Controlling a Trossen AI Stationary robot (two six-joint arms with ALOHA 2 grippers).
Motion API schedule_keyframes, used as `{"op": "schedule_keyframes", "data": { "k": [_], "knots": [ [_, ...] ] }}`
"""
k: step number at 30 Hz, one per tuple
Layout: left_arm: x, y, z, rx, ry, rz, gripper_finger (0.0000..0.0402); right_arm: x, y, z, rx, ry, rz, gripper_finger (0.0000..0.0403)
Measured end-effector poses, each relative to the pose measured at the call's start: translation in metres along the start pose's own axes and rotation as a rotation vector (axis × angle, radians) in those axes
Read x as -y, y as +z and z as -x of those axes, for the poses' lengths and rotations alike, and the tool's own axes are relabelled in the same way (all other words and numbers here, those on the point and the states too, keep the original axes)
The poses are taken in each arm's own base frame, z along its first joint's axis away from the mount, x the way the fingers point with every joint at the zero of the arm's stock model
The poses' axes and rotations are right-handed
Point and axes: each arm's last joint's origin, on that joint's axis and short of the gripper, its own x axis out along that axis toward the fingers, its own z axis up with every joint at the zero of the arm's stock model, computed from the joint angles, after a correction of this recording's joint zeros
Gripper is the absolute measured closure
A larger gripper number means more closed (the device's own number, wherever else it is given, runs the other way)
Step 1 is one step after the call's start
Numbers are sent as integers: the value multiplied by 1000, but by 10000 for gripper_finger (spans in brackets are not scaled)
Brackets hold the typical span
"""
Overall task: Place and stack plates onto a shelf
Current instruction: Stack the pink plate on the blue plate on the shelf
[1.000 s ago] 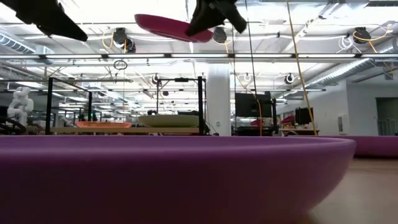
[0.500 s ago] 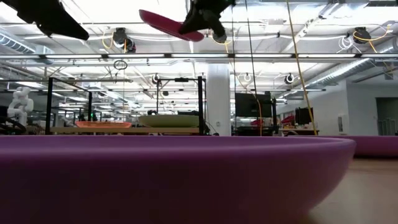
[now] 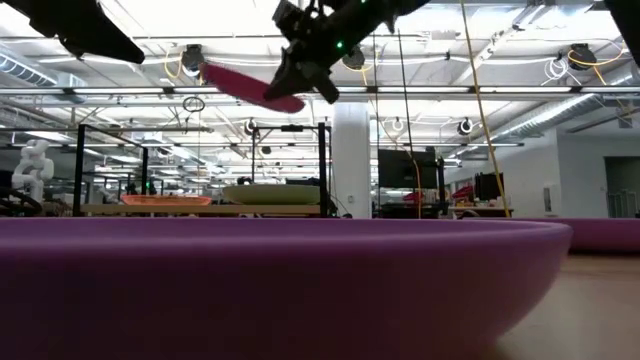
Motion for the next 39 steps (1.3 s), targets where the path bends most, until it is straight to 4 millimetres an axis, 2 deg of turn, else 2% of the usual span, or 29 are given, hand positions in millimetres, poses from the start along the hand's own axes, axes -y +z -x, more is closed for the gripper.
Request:
{"op": "schedule_keyframes", "data": {
  "k": [12,22,39],
  "knots": [
    [0,0,0,-1,0,-4,335,-14,-15,-30,-27,57,-42,401],
    [0,0,0,-3,0,-7,335,-24,-22,-41,-44,115,-57,401],
    [0,0,0,-4,0,-8,335,-22,-39,-46,-119,138,-262,401]
  ]
}}
